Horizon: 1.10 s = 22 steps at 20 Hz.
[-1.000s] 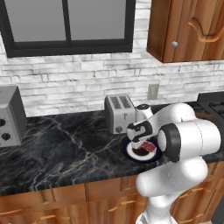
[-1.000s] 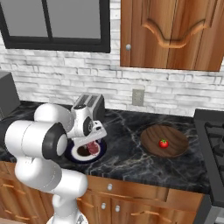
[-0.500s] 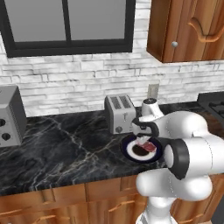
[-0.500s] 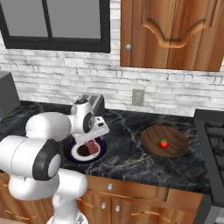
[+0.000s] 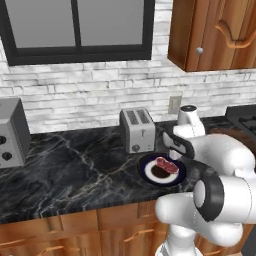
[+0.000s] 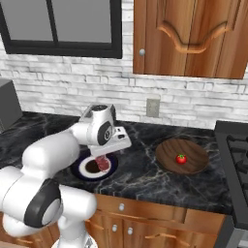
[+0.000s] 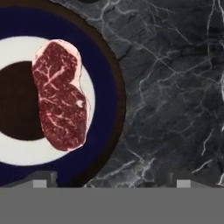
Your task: Place the steak on the plate and place the tomato on the same plate.
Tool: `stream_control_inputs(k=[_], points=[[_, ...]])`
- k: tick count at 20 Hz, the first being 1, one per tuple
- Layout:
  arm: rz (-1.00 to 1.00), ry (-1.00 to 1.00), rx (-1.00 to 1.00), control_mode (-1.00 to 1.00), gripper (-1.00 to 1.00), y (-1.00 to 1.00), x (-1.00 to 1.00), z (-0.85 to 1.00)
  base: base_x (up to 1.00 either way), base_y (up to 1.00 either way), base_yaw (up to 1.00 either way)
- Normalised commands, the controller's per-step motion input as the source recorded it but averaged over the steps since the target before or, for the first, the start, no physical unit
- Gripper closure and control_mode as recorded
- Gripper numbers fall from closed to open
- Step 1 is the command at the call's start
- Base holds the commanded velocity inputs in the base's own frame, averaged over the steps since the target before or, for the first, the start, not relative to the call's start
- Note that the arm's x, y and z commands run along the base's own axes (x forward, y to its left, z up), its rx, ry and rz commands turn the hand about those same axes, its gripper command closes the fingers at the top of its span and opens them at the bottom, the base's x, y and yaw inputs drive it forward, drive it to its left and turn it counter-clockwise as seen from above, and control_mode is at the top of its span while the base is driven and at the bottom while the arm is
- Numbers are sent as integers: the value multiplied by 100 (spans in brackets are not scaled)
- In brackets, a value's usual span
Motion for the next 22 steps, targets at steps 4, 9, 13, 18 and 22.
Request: stream_control_inputs(k=[4, 9, 13, 18, 22], points=[[-5, -5, 0, -100, -100, -58, -25, 33, 0, 0, 0], [-8, -5, 1, -100, -100, -62, -19, 32, 0, 0, 0], [-11, -9, 3, -100, -100, -68, -12, 27, 0, 0, 0], [-19, -1, 5, -100, -100, -67, -4, 21, 0, 0, 0], [-18, -1, 5, -100, -100, -62, 2, 31, 0, 0, 0]])
